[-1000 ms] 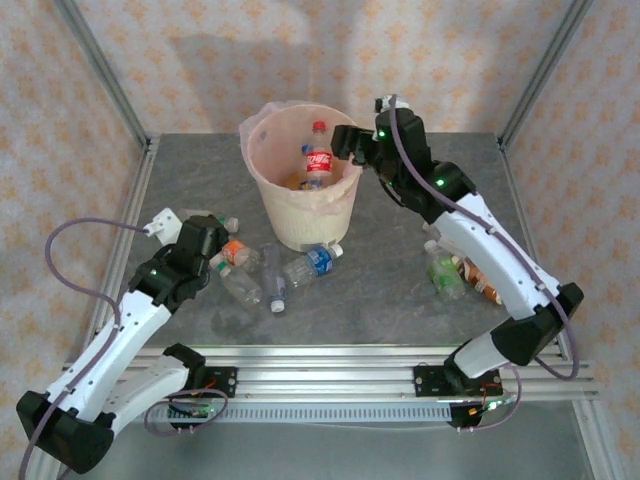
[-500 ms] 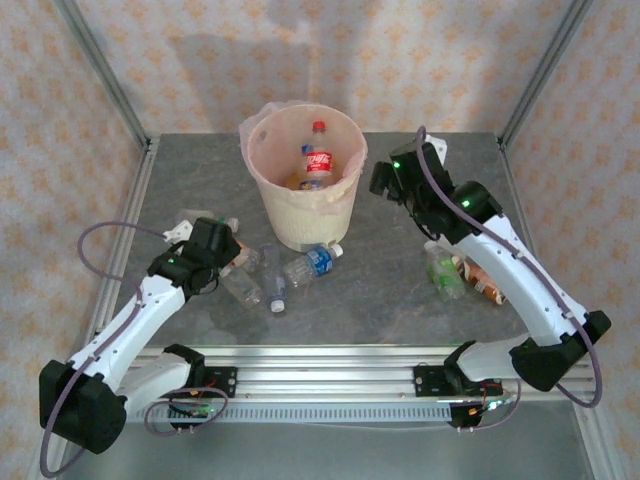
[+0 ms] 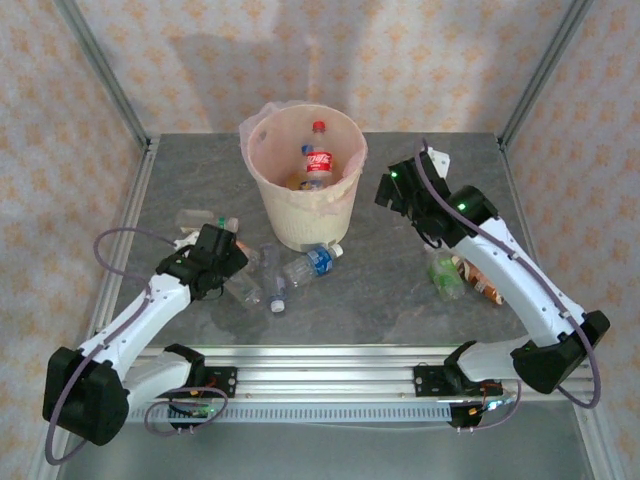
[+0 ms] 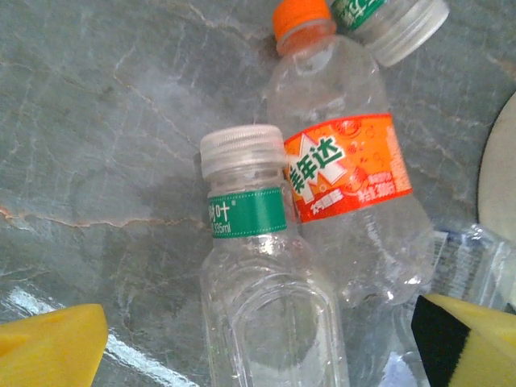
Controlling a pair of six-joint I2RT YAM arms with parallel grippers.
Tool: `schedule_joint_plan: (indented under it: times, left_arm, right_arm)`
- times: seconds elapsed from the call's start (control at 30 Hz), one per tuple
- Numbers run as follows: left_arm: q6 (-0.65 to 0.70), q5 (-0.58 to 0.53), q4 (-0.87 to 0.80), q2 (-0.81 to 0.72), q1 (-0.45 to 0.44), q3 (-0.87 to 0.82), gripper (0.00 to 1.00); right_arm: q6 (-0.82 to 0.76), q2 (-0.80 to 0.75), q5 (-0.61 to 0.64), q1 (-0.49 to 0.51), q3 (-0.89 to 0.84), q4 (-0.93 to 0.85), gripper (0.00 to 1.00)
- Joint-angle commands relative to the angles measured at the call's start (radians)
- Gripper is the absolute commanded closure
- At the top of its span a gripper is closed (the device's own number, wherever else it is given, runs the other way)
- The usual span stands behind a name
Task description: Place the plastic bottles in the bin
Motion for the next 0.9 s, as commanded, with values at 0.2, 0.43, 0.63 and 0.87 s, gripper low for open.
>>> schedule_joint_plan:
  times: [0.2, 0.43, 0.63, 0.87]
  left_arm:
    - [-0.024, 0.041, 0.058, 0.045, -0.054, -0.043, 0.07]
    - [-0.037, 0.035, 0.054, 0.106, -0.089, -0.031, 0.08]
    - [-0.067, 0.001, 0.02, 0.108, -0.093, -0.04, 0.08]
    - [-0.091, -0.02, 0.001, 0.118, -0.092, -0.054, 0.1]
  right_arm:
    - [0.029, -0.018, 0.038, -0.007, -0.037, 0.0, 0.01]
    - [0.029, -0.019, 0.038, -0.007, -0.039, 0.004, 0.01]
    - [0.03, -0.018, 0.03, -0.007, -0.041, 0.01, 0.01]
    - [0.032, -0.007, 0.019, -0.007, -0.04, 0.017, 0.01]
